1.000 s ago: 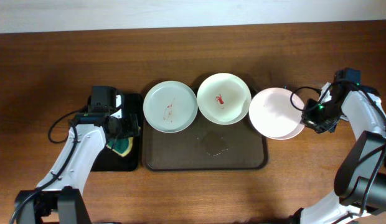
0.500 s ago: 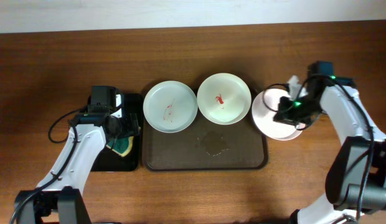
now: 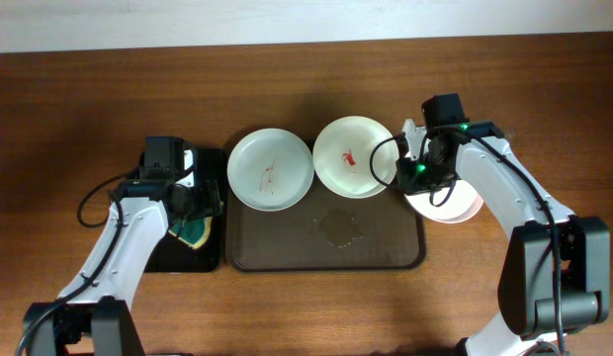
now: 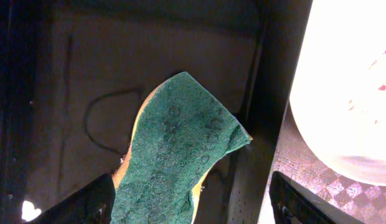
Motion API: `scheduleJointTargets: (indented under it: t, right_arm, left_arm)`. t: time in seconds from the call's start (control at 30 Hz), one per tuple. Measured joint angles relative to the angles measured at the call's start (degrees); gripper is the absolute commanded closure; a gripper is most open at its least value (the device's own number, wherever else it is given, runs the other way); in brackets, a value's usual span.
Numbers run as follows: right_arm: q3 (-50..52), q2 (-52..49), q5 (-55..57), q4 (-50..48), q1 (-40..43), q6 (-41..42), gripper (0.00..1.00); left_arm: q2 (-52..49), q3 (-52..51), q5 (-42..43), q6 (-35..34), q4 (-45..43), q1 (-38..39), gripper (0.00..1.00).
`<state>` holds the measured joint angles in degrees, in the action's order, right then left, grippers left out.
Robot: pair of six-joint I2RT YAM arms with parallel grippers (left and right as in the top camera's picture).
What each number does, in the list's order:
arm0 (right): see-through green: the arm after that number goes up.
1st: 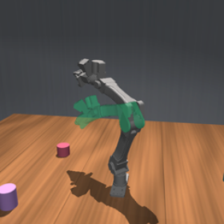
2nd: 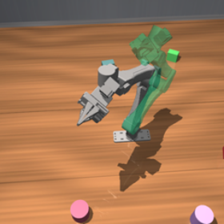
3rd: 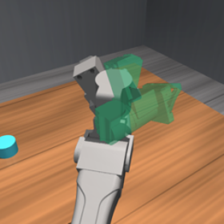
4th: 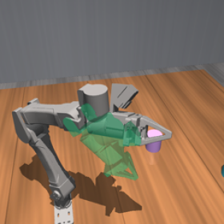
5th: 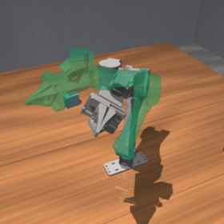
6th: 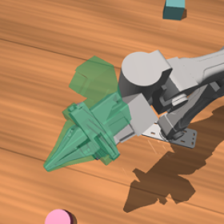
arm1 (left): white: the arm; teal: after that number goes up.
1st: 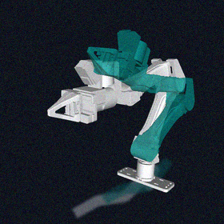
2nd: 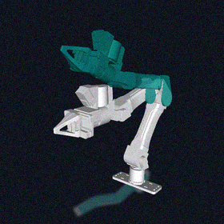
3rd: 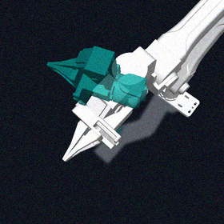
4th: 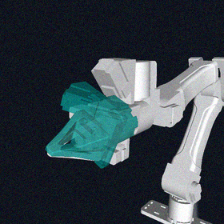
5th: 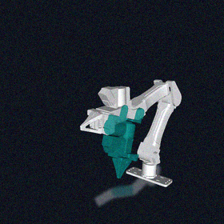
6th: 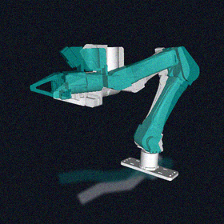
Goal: Clean dirty plates on tray and stack at the side
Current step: 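Release the plate and move the right gripper back toward the tray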
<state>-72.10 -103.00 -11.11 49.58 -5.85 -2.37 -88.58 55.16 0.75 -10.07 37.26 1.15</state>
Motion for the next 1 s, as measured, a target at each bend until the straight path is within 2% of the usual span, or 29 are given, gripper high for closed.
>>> scheduleJointTargets:
  t: [0.5,0.57,0.7,0.83,1.0]
  right_arm:
    - [0.00,-1.01,-0.35,1.60,0.00,0.00,0.75]
    - [0.00,-2.51,-0.52,0.94,0.00,-0.02,0.85]
    - [0.00,-3.56,0.17,0.52,0.00,0.00,0.91]
    - [0.00,-3.58,5.46,0.87,0.00,0.04,0.96]
    - [0.00,-3.58,10.45,0.85,1.49,2.03,0.96]
  left_arm:
    - [0.00,0.00,0.37,0.00,-0.02,0.00,0.23]
    - [0.00,0.00,0.37,0.00,-0.02,0.00,0.23]
    - [0.00,0.00,0.37,0.00,-0.13,0.00,0.23]
    - [0.00,0.00,0.37,0.00,-0.20,0.00,0.23]
    - [0.00,0.00,0.37,0.00,-0.20,0.00,0.22]
